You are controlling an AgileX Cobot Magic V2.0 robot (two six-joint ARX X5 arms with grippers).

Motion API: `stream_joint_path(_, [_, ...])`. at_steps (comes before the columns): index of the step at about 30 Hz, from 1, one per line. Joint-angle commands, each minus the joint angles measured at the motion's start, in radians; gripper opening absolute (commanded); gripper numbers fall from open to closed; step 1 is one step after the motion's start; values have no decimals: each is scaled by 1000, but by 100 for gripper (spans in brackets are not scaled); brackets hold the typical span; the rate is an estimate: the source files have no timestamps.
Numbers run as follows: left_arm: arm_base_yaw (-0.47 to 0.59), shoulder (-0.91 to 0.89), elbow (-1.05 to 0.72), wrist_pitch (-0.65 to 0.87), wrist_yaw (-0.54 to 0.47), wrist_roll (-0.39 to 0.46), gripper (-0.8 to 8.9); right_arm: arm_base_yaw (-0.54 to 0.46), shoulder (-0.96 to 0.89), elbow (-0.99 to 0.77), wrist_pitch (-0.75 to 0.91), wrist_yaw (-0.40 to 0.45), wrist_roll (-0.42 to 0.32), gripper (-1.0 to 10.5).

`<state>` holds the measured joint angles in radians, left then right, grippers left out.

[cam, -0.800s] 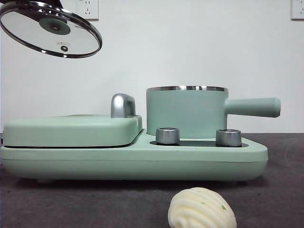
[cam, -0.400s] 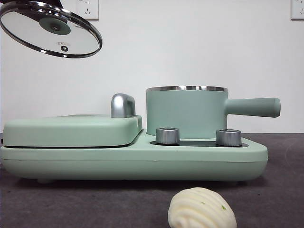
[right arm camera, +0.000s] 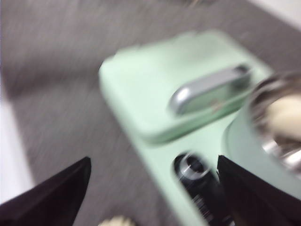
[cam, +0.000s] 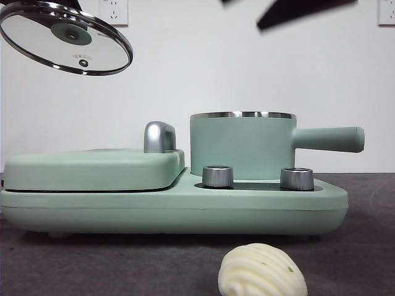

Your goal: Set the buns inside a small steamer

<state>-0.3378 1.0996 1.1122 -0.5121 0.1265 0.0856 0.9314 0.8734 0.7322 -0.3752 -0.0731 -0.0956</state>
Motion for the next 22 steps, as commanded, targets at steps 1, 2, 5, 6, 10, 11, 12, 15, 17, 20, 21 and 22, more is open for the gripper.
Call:
stream_joint_path(1, [-3, -2, 14, 25, 0, 0, 16, 43, 8, -53, 11, 19, 16, 426])
stream_joint_path(2, [-3, -2, 14, 24, 0, 0, 16, 55, 11, -77, 12, 22, 14, 426])
stream_joint_path(5, [-3, -2, 14, 19, 0, 0, 16, 81, 28, -132, 15, 22, 19, 426])
stream_joint_path(6, [-3, -2, 14, 17, 0, 0, 16, 89, 37, -149, 15, 22, 29, 427])
stream_joint_path(10, [-3, -1, 14, 17, 0, 0, 16, 108, 80, -187, 27, 21, 44, 427])
stream_joint_path(11, [-3, -2, 14, 16, 0, 0, 16, 110, 92, -191, 29, 22, 44, 427])
stream_joint_path(12, [-3, -2, 14, 16, 0, 0, 16, 113, 107, -192, 31, 22, 43, 427])
stream_joint_path(15, [-3, -2, 14, 16, 0, 0, 16, 113, 156, -192, 41, 21, 43, 427])
stream_joint_path(17, [-3, -2, 14, 16, 0, 0, 16, 113, 193, -192, 42, 21, 43, 427])
stream_joint_path(20, [-3, -2, 14, 15, 0, 0, 16, 114, 249, -192, 47, 21, 43, 426])
stream_joint_path(21, [-3, -2, 14, 14, 0, 0, 16, 114, 266, -192, 53, 21, 43, 426])
stream_joint_path(22, [-3, -2, 14, 12, 0, 0, 16, 114, 282, -192, 61, 21, 43, 426])
